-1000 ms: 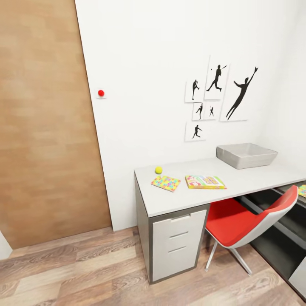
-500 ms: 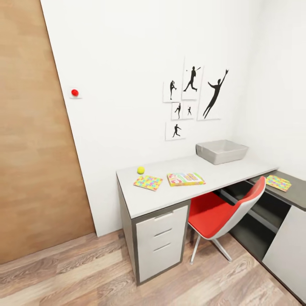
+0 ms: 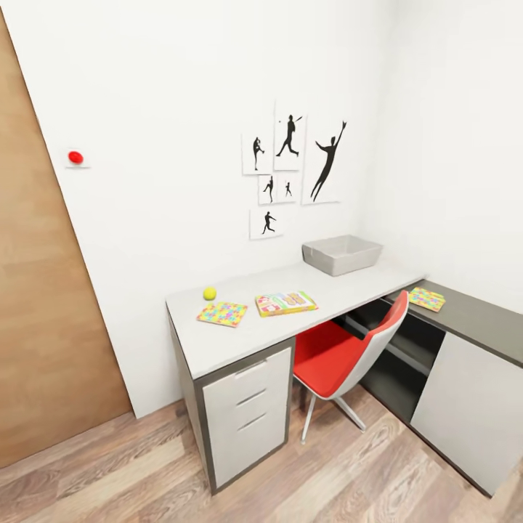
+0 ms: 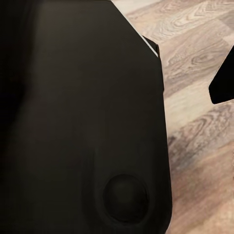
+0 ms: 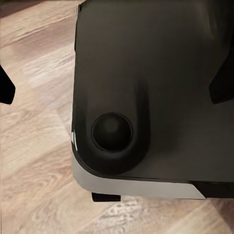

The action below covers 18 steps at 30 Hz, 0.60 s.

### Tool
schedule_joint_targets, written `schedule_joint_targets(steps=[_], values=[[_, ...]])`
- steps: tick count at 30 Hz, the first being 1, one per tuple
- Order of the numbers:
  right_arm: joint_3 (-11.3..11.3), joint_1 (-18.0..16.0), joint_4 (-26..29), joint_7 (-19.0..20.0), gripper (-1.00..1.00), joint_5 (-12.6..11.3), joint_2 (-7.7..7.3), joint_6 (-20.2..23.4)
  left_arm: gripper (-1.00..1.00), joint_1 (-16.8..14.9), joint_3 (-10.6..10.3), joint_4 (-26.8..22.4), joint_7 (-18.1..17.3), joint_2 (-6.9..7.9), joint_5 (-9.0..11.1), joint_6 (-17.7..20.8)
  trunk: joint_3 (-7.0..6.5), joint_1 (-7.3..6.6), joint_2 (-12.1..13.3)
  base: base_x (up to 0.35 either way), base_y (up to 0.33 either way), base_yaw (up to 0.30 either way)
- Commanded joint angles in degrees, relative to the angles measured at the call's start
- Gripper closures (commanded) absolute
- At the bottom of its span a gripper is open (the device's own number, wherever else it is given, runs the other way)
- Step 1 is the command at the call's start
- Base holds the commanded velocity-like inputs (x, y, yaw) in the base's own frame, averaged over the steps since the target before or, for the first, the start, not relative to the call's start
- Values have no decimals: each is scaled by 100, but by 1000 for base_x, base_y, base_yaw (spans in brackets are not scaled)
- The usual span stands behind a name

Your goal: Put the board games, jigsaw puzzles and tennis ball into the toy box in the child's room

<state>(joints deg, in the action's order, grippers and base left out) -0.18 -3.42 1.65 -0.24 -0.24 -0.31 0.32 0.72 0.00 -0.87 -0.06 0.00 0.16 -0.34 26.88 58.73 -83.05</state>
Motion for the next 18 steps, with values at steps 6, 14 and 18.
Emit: schedule_joint_targets(steps=[6,14,18], values=[[-2,-14,1,-3,-100,-6,-52,21,-100,-5,3,-64,-2,-4,2,-5,5,0,-2,0,0,-280],[0,-44,20,-3,-100,-16,-149,43,-100,-24,5,-150,2,-17,2,-3,5,0,-2,0,0,-280],[0,-77,36,-3,-100,-15,-179,50,-100,-46,4,-219,13,-40,2,2,5,0,-2,0,0,-281]])
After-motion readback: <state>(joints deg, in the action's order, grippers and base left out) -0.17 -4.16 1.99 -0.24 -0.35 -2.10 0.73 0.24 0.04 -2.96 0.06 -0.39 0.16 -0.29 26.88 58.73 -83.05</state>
